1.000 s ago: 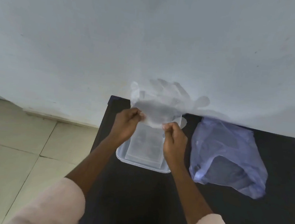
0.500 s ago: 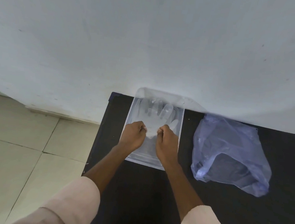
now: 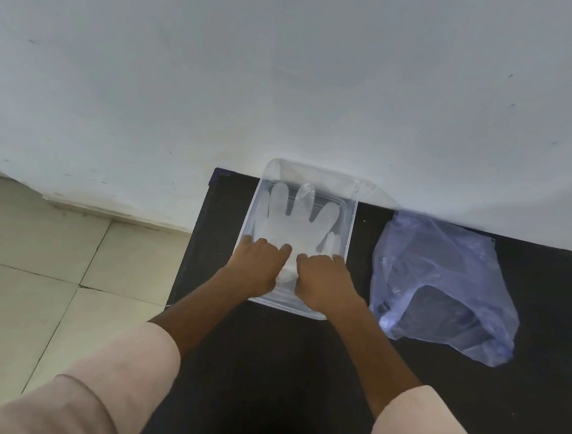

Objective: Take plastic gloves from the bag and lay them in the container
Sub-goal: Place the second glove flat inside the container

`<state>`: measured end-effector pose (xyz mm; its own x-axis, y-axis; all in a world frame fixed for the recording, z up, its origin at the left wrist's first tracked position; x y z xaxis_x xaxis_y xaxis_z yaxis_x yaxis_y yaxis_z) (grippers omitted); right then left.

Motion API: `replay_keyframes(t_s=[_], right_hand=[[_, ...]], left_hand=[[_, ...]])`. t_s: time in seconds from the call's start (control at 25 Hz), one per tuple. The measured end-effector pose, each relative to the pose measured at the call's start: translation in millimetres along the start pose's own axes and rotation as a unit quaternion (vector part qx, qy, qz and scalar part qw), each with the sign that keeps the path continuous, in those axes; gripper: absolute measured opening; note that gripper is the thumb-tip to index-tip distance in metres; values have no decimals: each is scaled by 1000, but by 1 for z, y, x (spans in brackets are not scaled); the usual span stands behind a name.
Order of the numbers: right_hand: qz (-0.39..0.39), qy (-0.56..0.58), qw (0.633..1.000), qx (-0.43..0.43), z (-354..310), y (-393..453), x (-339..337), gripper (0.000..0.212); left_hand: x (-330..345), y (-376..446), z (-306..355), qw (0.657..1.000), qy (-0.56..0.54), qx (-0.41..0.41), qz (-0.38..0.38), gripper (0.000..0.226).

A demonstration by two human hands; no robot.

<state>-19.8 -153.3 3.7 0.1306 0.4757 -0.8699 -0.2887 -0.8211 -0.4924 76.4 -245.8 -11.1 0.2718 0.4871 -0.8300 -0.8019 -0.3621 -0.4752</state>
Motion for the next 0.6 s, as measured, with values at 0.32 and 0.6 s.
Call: replay_keyframes(t_s=[0.32, 0.6], right_hand=[[-136, -167, 972, -90, 9, -8, 7, 37], [-131, -209, 965, -94, 10, -8, 14, 37]], left_hand=[[5, -1, -14, 977, 171, 48, -114, 41], [11, 1, -16, 972, 182, 66, -134, 47]])
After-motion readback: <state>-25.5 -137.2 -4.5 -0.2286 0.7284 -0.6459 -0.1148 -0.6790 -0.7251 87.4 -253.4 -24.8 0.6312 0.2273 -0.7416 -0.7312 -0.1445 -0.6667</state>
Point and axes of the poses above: each hand's wrist, its own y-axis towards the middle knuckle, its own x-axis out of the palm, z = x × y, the point moved 1 cm from there along y, towards the middle knuckle, and after that the axes turned 12 degrees about -y, right-handed, at the moved point
